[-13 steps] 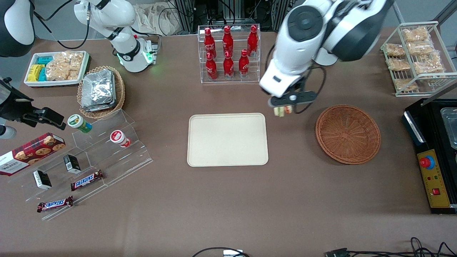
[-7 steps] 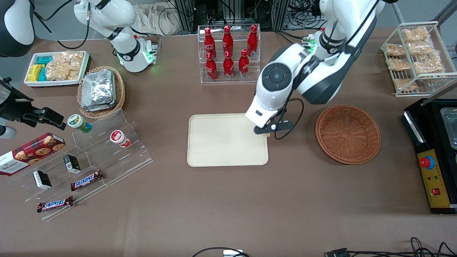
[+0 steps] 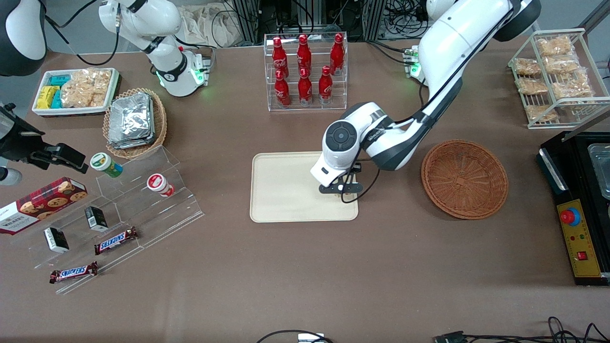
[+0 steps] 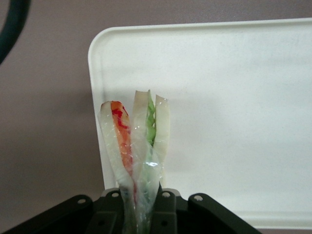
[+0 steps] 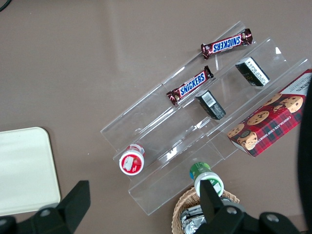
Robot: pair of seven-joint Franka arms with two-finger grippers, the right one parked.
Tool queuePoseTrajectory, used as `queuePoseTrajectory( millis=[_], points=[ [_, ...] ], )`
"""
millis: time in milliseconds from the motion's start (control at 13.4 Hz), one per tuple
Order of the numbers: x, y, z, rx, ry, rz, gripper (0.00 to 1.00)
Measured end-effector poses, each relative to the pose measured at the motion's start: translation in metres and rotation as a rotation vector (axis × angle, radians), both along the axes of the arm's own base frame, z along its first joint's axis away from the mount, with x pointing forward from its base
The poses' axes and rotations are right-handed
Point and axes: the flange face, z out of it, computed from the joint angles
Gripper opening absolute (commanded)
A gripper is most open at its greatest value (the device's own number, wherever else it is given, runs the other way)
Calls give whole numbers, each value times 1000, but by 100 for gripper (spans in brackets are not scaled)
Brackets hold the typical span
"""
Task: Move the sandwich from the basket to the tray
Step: 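Carry the sandwich over the cream tray and lower it, then open the left gripper to release the sandwich onto the tray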
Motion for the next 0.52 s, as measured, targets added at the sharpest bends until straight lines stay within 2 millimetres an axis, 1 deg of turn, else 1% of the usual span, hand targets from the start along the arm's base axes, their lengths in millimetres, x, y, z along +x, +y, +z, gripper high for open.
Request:
queuePoseTrajectory(
  millis=[150,299,449,523],
  points=[
    [0,-1,-17,2,-12,-22,2],
    [-1,-2,-25,-2,-16,-31,4],
    [-1,-2,-29,-4,-18,-36,11],
    [-1,-2,-30,-3,-18,-37,18]
  ],
)
